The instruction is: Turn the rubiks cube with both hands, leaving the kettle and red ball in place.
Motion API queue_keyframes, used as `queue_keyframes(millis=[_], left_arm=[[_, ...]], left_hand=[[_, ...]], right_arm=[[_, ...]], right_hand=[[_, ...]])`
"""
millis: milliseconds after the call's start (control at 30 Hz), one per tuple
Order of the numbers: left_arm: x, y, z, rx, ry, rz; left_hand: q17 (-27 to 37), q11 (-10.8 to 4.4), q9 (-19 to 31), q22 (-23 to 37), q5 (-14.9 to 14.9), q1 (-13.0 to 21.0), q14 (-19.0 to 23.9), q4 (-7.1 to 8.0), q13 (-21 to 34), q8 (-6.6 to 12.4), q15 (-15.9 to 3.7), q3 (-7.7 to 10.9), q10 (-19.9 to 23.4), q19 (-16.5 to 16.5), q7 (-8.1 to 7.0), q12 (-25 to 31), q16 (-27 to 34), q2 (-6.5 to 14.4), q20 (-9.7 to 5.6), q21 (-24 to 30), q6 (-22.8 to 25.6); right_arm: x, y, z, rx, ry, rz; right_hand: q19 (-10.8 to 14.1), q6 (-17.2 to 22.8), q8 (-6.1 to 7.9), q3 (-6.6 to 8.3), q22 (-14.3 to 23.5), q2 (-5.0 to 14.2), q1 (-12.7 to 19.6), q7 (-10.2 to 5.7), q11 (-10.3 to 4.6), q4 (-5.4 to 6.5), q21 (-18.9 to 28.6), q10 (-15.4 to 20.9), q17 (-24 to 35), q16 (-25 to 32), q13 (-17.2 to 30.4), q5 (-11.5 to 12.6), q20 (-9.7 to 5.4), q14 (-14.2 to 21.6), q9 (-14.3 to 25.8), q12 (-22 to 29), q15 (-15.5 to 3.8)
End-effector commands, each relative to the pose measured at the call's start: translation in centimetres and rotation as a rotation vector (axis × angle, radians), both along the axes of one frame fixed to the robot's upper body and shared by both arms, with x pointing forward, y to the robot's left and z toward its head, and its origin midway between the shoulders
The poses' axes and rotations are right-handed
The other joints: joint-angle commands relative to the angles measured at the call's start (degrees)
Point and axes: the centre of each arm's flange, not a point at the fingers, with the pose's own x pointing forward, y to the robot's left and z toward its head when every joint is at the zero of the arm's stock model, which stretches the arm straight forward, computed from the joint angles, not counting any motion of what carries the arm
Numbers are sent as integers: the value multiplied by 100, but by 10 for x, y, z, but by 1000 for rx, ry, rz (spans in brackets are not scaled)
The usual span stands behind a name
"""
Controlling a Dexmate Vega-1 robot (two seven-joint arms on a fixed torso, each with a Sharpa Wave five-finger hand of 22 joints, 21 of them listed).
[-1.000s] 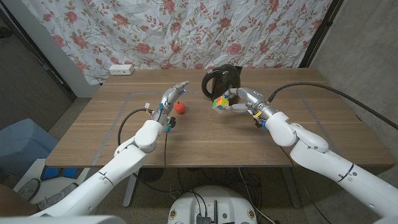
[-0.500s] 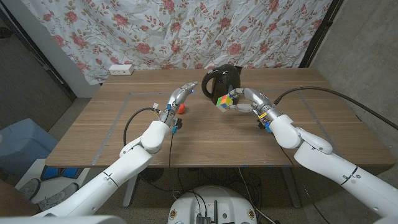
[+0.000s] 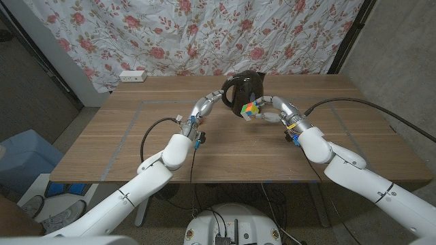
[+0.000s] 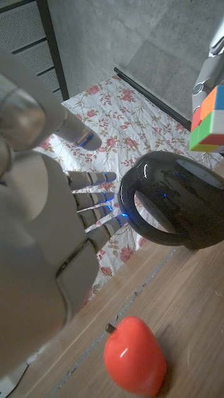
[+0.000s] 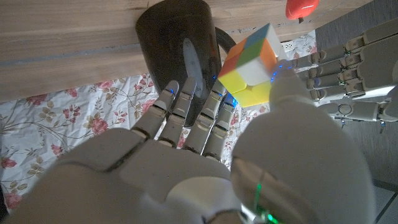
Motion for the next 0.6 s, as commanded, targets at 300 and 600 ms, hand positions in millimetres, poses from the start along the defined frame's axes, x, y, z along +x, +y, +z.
queue_keyframes(millis=[300, 600], left_arm=[[-13, -31, -7, 105, -87, 99], [-19, -43, -14, 149, -141, 174]], left_hand=[[70, 29, 24, 21, 10, -257, -50, 300, 30, -27, -144, -147, -46, 51, -386, -21, 20, 343, -34, 16, -67], [79, -26, 19, 23, 29, -315, -117, 480, 32, -66, -153, -252, -122, -18, -584, -46, 15, 294, -100, -10, -208]], right_arm=[[6, -11, -4, 122, 37, 30], [4, -13, -6, 162, 33, 28]], right_hand=[[31, 197, 64, -31, 8, 250, 68, -158, -13, 4, -6, 125, 36, 42, 27, -18, 78, 50, 8, 33, -811], [41, 218, 63, -46, 9, 265, 63, -156, -13, 9, -9, 158, 50, 59, 40, -28, 85, 52, -10, 38, -806]])
